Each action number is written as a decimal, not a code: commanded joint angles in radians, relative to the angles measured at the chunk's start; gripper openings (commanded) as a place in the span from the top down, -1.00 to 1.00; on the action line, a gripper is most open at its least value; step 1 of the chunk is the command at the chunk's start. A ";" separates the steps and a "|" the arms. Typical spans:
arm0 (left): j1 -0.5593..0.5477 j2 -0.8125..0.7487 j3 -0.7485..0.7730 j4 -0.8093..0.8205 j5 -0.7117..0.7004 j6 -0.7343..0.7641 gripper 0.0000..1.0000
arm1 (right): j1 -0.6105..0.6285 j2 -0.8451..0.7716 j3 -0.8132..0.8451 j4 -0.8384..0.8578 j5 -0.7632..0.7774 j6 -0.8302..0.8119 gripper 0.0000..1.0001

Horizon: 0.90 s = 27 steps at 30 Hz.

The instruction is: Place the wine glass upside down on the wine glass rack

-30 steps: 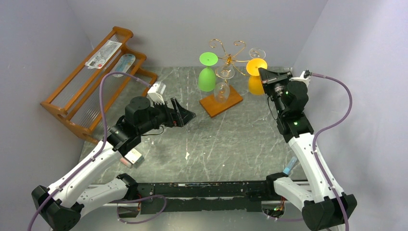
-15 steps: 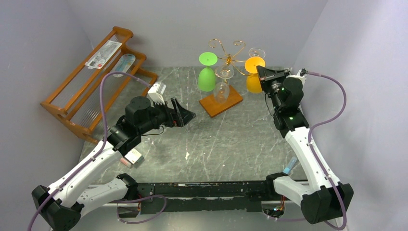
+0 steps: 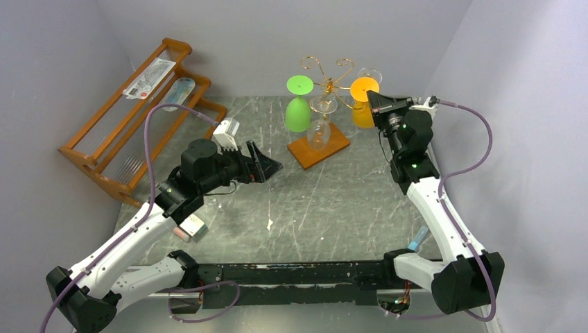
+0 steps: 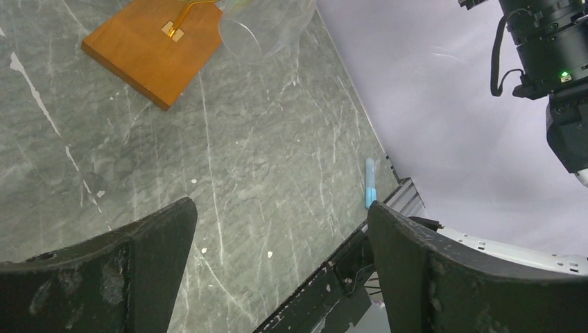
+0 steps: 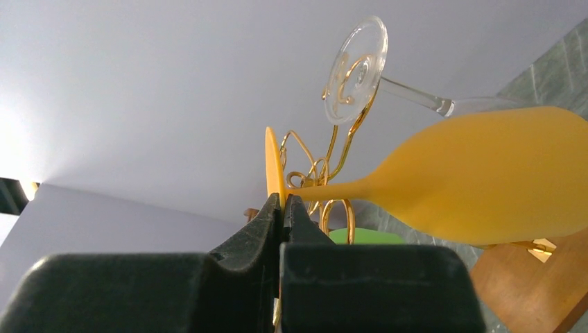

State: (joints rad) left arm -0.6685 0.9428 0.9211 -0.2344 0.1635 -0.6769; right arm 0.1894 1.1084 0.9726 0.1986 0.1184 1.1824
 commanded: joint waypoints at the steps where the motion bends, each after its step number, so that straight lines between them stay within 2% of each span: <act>1: -0.003 -0.002 0.007 0.019 0.022 -0.006 -0.94 | 0.000 0.026 0.013 0.021 -0.079 0.015 1.00; 13: -0.003 -0.014 0.002 0.003 0.009 -0.006 -0.93 | -0.001 0.055 0.034 0.014 -0.139 0.026 1.00; 27: -0.003 -0.021 0.009 -0.012 -0.002 0.004 -0.93 | -0.007 -0.008 0.037 -0.047 -0.185 0.031 1.00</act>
State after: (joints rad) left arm -0.6689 0.9394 0.9211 -0.2363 0.1623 -0.6777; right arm 0.1890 1.1378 0.9802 0.1822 -0.0498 1.2083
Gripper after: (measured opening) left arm 0.967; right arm 0.018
